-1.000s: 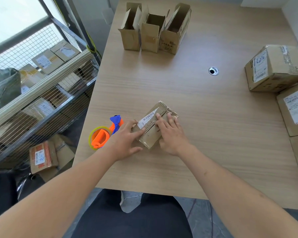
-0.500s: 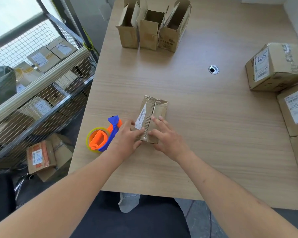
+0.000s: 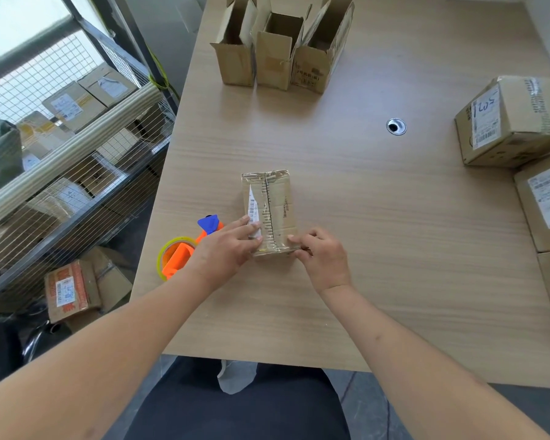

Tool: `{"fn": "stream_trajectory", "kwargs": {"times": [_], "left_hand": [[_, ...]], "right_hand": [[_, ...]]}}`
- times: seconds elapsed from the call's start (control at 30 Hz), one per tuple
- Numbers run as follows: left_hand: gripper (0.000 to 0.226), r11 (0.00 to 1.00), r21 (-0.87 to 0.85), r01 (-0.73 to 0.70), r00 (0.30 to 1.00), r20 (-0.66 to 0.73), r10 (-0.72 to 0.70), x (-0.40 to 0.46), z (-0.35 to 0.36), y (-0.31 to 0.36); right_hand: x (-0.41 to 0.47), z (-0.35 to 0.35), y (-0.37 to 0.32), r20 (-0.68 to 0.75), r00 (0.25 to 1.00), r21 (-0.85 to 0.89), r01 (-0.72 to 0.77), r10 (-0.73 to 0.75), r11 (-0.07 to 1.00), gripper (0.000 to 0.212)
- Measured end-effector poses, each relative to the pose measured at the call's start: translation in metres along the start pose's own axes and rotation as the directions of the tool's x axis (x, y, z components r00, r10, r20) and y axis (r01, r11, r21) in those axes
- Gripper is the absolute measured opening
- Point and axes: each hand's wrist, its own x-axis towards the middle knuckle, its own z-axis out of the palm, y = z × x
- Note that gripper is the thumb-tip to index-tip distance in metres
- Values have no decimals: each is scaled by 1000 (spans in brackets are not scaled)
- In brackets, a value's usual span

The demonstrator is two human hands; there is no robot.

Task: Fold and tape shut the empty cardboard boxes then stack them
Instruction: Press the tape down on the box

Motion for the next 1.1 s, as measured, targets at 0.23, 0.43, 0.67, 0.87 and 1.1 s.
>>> {"fn": "stream_trajectory", "kwargs": {"times": [0.23, 0.43, 0.67, 0.87, 1.1], "left_hand": [[43, 1000, 26, -10, 998, 58, 9, 12, -6, -1], [36, 999, -15, 49, 999, 14, -49, 15, -12, 0], [44, 999, -49, -10, 999, -32, 8, 16, -16, 5], [49, 996, -63, 64, 997, -41, -67, 19, -26, -3], [55, 971, 45, 235, 971, 26, -236, 20, -36, -22]], "right_hand": [[-10, 3, -14, -38, 992, -12, -124, 124, 992, 42], [-11, 5, -26, 155, 984, 31, -98, 92, 995, 73], [-7, 15, -45, 91, 975, -151, -190, 205, 970, 98], [7, 16, -70, 169, 947, -279, -221, 275, 934, 120], [22, 31, -91, 175, 921, -393, -260, 349, 882, 119]]}}
